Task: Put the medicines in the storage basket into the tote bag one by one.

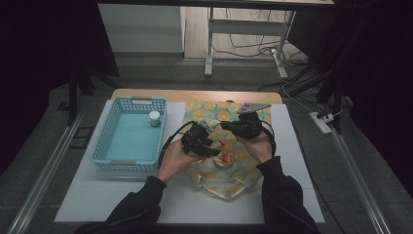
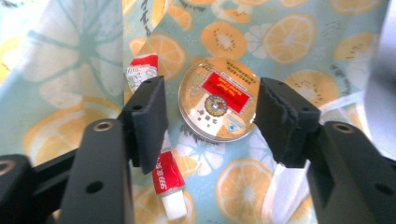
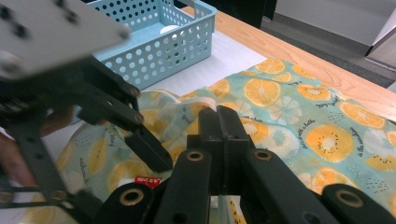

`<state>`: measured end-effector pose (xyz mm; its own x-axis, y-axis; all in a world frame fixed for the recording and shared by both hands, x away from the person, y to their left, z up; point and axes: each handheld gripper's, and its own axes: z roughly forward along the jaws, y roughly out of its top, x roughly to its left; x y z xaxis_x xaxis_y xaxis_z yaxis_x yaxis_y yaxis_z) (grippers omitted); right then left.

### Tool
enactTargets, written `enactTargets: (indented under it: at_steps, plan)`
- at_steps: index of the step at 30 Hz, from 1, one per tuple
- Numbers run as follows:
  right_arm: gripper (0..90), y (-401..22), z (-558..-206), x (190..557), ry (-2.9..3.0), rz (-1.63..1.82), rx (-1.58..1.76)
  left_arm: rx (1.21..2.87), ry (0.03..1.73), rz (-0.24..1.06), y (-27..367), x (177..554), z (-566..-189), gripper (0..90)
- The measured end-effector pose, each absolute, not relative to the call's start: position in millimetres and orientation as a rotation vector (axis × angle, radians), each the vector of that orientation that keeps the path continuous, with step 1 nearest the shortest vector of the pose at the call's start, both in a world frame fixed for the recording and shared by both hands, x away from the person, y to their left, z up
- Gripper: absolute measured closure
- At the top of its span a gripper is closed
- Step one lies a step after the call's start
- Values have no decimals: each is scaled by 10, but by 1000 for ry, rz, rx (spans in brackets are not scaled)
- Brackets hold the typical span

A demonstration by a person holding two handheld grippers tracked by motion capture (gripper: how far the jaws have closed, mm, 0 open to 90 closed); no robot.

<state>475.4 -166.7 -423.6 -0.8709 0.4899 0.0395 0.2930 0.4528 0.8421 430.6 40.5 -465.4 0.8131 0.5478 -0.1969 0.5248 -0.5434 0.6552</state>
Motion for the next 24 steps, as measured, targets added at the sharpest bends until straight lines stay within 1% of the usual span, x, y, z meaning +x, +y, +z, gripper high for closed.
enactTargets:
  at_steps: [5, 12, 17, 20, 21, 24]
  plan:
    - [900, -1666, -4231, 4749, 2494, 1384, 679, 2231, 758, 61, 492, 4241, -4578, 328]
    - [900, -1659, -4233, 4742, 2498, 1381, 677, 2214, 767, 86, 635, 4167, -4476, 203]
    - [900, -1655, -4229, 4740, 2497, 1383, 673, 2179, 795, 66, 805, 4136, -4429, 163]
    - [900, -1662, -4231, 4743, 2497, 1381, 677, 2178, 821, 76, 909, 4132, -4411, 121]
    - [900, -1663, -4230, 4742, 2497, 1379, 677, 2177, 833, 82, 952, 4130, -4404, 89]
    - [900, -1664, -4227, 4741, 2494, 1383, 675, 2169, 845, 95, 1052, 4122, -4390, 62]
